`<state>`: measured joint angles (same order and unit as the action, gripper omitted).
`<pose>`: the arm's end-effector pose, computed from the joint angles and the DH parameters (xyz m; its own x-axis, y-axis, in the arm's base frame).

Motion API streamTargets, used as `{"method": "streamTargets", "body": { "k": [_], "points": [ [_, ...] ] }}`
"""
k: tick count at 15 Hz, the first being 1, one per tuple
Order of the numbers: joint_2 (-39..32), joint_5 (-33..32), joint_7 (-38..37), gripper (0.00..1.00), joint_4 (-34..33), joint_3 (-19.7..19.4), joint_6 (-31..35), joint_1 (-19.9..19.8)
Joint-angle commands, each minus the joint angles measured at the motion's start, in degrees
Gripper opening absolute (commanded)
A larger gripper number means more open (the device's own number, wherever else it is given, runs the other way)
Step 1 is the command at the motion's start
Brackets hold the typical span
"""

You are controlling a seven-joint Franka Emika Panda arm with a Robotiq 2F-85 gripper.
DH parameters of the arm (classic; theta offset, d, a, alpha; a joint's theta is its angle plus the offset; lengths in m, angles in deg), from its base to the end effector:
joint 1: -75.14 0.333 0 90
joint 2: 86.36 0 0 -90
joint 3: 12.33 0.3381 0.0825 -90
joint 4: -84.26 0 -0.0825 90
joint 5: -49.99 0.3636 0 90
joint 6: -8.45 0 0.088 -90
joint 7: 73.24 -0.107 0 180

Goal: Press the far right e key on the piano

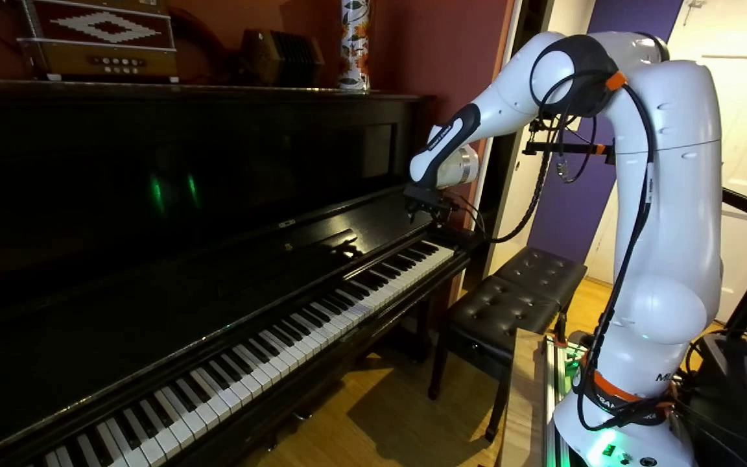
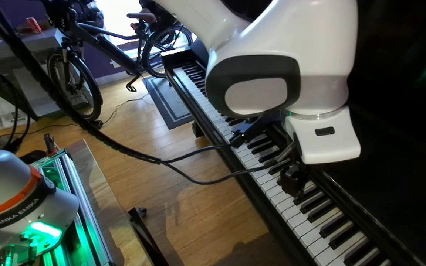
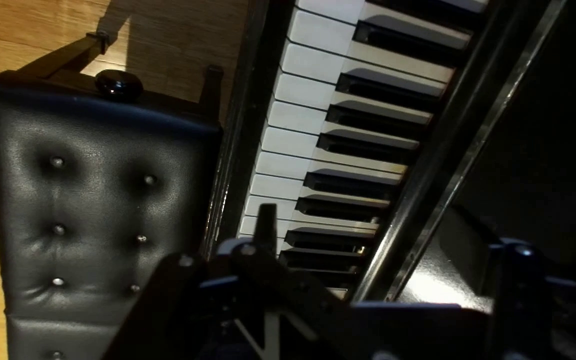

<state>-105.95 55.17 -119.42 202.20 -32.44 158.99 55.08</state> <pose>0.4703 -0.3841 0.3388 0.0079 -0.9775 0.2106 -0.9890 -0.0387 -0.1430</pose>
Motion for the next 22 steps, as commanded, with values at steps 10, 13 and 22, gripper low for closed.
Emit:
{"method": "streamTargets", "body": {
  "k": [10, 13, 22],
  "points": [
    [-20.4, 12.0, -9.8, 0.0, -16.2, -1.7, 2.6, -3.2],
    [-24.0, 10.5, -12.6, 0.0, -18.5, -4.0, 1.7, -2.9],
    [-23.8, 9.4, -13.3, 0.0, -17.9, -5.1, 2.2, -1.4]
  ]
}}
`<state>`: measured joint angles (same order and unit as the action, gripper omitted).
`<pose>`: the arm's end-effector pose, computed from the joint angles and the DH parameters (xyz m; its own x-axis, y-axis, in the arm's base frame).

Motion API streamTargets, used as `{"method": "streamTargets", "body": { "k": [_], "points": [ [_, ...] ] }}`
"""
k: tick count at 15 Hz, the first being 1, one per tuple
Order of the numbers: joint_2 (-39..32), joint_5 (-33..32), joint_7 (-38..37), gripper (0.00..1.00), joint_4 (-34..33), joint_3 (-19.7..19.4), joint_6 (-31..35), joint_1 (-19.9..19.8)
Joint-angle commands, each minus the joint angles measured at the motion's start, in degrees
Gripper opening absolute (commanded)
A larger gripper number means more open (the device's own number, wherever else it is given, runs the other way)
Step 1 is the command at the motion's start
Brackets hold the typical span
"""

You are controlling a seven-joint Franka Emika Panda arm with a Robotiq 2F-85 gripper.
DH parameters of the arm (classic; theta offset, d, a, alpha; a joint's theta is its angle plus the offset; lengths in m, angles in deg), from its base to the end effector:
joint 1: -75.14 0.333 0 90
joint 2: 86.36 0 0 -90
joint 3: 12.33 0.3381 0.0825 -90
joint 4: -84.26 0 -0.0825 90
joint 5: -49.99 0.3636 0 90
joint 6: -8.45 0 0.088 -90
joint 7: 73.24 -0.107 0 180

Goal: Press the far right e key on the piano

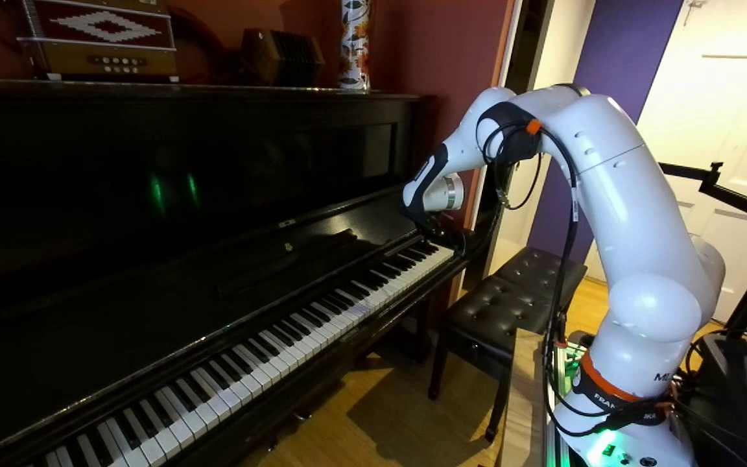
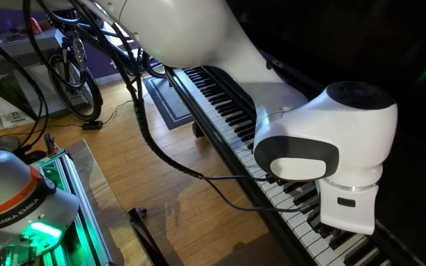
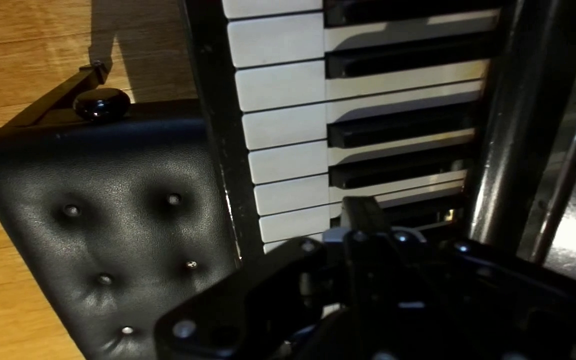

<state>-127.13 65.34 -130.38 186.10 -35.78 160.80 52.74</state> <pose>0.4938 -0.4665 0.2392 -0.3323 -0.9204 0.2059 -0.9395 0.3037 -0.1585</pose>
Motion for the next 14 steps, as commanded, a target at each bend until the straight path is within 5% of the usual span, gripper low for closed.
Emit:
{"method": "streamTargets", "body": {
  "k": [1, 14],
  "points": [
    [-3.7, -1.1, -3.1, 0.0, -2.2, -2.4, 0.8, 1.3],
    [-12.1, -1.8, -8.5, 0.0, -6.5, -5.2, 3.0, 2.5]
  ]
}}
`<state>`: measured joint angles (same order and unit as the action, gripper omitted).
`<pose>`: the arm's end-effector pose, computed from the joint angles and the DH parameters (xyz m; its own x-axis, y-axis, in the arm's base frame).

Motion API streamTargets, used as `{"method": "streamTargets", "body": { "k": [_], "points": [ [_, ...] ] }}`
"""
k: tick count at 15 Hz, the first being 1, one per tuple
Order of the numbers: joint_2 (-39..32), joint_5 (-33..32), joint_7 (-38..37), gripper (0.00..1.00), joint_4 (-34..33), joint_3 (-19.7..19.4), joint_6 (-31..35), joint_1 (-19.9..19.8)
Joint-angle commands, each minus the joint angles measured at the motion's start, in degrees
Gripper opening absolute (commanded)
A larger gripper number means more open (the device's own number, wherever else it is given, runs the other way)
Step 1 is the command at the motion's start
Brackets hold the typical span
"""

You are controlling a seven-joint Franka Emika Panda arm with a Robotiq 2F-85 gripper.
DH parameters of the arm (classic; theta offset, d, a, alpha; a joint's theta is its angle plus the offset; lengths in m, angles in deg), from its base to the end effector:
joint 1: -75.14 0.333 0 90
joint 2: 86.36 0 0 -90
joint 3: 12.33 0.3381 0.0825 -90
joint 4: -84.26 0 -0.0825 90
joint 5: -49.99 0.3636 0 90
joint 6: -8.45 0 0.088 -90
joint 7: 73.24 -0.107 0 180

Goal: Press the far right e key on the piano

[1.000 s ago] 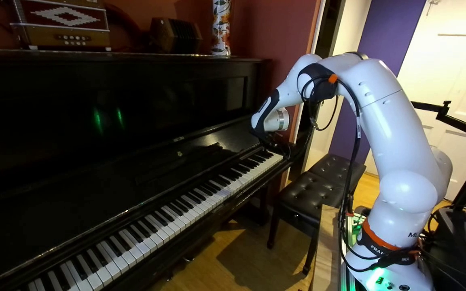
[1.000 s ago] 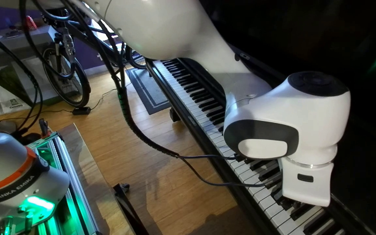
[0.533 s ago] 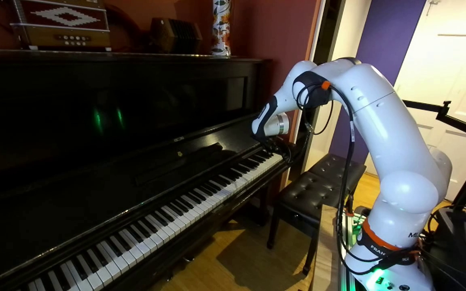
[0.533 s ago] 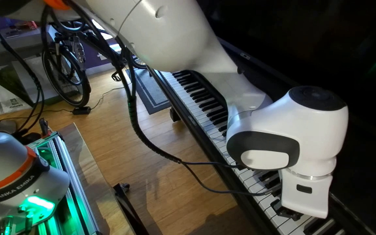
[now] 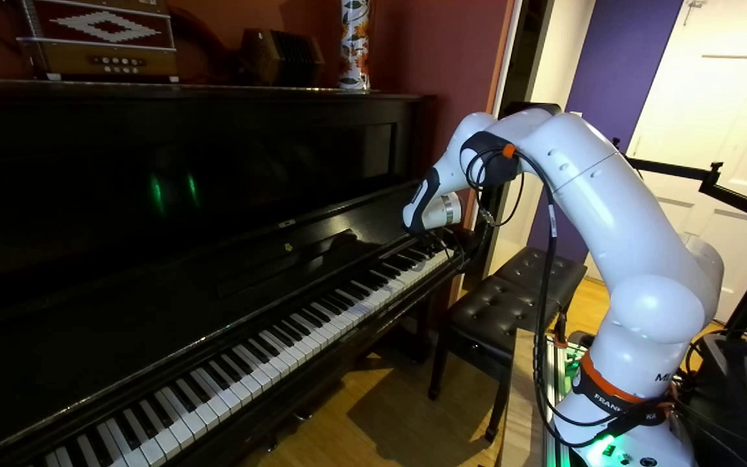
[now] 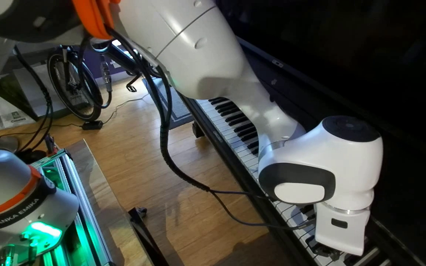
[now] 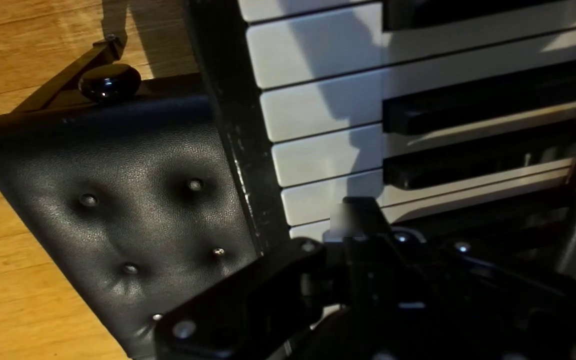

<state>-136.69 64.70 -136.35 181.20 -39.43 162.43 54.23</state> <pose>0.4937 -0.4846 0.1803 -0.3876 -0.8782 0.2802 -0.9218 0.3711 -0.1120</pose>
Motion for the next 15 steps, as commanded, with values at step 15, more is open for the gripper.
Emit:
{"method": "streamTargets", "body": {
  "k": [15],
  "points": [
    [-7.8, -4.9, -6.8, 0.0, -4.2, -4.6, 0.0, 4.3]
  ]
}}
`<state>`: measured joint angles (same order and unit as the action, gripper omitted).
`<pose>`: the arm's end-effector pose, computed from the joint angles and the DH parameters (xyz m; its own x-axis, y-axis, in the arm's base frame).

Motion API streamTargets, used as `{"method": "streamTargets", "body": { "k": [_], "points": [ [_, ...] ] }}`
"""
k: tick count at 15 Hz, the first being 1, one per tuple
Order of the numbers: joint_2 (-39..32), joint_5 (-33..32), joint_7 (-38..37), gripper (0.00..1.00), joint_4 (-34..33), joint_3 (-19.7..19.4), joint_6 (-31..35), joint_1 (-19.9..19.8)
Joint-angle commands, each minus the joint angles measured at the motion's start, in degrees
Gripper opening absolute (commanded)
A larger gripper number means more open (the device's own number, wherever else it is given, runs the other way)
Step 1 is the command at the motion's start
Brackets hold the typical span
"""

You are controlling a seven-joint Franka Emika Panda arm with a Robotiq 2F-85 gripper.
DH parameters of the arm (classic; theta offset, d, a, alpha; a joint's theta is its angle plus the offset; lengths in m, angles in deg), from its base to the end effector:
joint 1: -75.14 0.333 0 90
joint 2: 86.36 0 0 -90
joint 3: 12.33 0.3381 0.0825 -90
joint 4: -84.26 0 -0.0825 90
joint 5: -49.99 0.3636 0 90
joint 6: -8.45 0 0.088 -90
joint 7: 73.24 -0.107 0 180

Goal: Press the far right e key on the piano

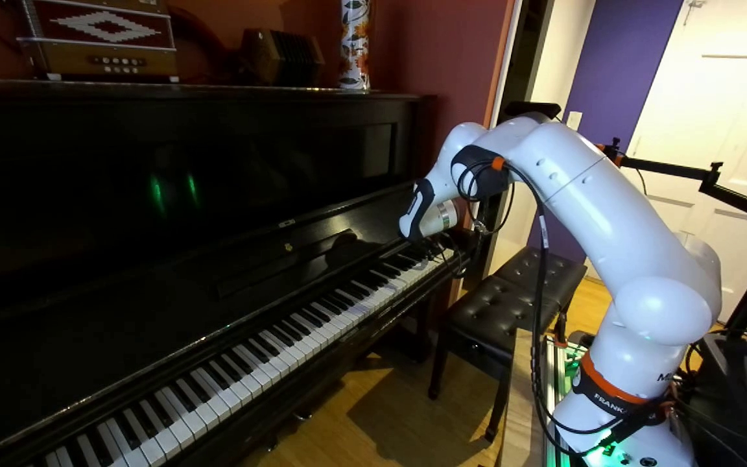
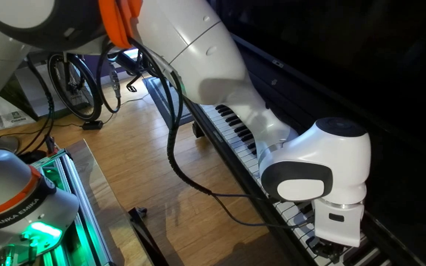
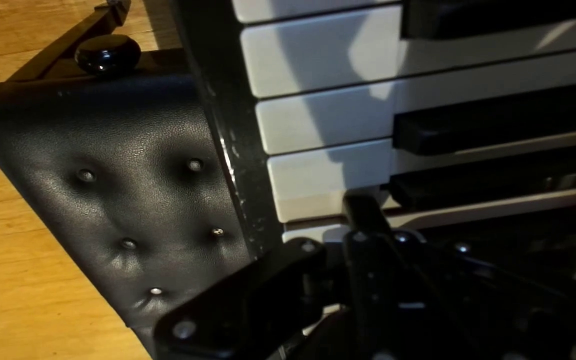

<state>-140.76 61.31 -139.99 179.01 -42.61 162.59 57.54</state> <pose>0.5072 -0.4780 0.1615 -0.3457 -0.8678 0.3568 -0.9364 0.3436 -0.0717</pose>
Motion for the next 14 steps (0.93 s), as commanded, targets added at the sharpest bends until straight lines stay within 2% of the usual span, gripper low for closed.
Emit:
{"method": "streamTargets", "body": {
  "k": [1, 3, 7, 14],
  "points": [
    [-3.6, -1.9, -3.4, 0.0, -1.9, -1.5, -0.3, 1.2],
    [-2.7, -2.4, -3.4, 0.0, -0.9, -1.6, 0.1, 1.4],
    [2.3, -2.1, -0.8, 0.0, 5.3, -0.6, 3.7, 1.3],
    [13.0, -0.3, 7.6, 0.0, 20.7, 1.0, 19.5, 0.9]
  ]
}}
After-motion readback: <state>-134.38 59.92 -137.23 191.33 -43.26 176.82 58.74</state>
